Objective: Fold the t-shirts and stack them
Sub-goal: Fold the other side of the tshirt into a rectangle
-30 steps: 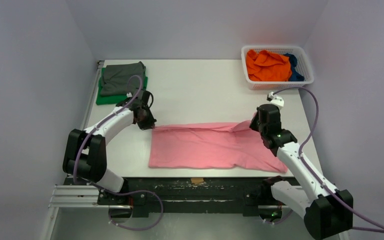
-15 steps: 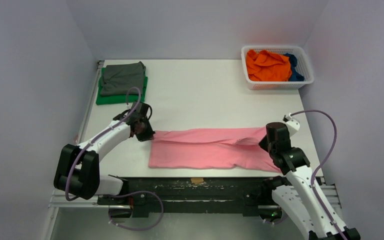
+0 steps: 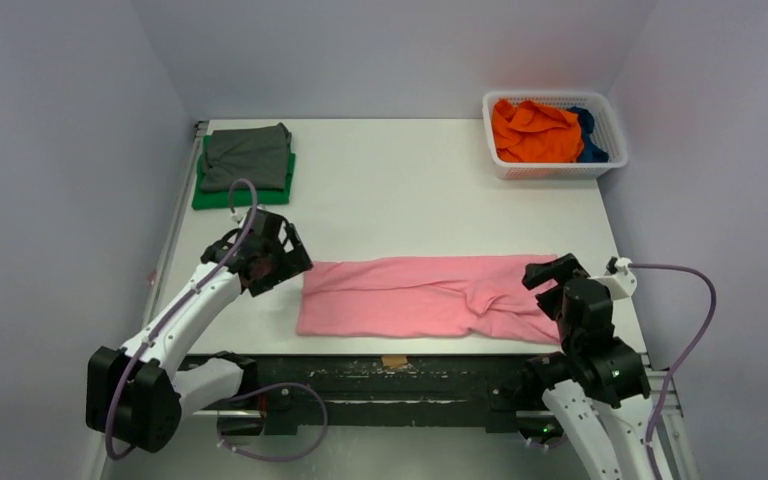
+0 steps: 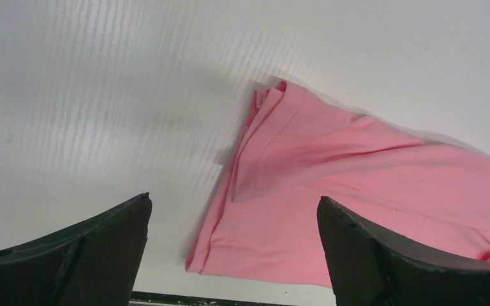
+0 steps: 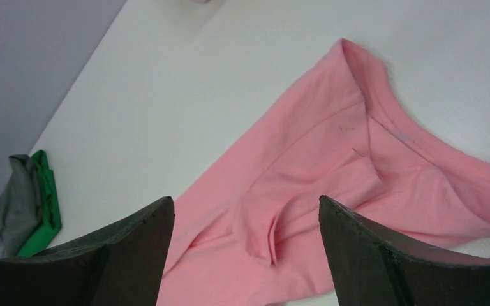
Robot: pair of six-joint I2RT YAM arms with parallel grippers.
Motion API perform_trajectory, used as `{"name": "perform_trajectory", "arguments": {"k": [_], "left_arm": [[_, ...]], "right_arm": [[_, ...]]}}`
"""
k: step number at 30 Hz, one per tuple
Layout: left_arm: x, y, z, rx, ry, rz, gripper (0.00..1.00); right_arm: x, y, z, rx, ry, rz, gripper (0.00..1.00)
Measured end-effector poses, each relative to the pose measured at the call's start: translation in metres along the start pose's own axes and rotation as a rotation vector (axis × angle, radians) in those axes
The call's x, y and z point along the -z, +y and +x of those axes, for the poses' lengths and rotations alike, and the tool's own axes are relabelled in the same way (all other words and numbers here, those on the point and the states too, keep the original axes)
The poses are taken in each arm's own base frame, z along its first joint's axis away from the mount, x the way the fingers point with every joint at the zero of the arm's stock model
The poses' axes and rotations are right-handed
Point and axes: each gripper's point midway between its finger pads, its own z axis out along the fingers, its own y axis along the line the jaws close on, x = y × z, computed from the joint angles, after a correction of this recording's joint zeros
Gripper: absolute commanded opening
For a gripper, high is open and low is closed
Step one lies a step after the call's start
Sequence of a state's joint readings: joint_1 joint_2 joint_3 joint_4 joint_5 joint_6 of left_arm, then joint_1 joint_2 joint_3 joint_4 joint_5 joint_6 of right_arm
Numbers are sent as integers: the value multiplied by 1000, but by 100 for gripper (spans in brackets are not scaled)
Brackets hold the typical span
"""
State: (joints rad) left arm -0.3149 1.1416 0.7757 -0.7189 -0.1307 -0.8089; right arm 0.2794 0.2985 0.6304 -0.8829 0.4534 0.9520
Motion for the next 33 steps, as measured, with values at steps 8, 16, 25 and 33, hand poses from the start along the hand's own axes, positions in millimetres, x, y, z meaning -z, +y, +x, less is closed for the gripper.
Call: {"name": "perform_trajectory", "arguments": {"k": [8, 16, 25, 33], "left_arm": [[6, -44, 5, -43, 61, 191, 100], [-48, -70, 55, -117, 314, 217, 100], [-52, -71, 51, -109, 302, 204, 100], [-52, -68, 48, -110, 276, 191, 100]], "right_arm": [[-38, 42, 22, 168, 132, -65, 83], [-112, 29, 109, 377, 486, 92, 80], [-94, 14, 124, 429, 571, 53, 73], [-26, 4, 123, 356, 646, -43, 73]]}}
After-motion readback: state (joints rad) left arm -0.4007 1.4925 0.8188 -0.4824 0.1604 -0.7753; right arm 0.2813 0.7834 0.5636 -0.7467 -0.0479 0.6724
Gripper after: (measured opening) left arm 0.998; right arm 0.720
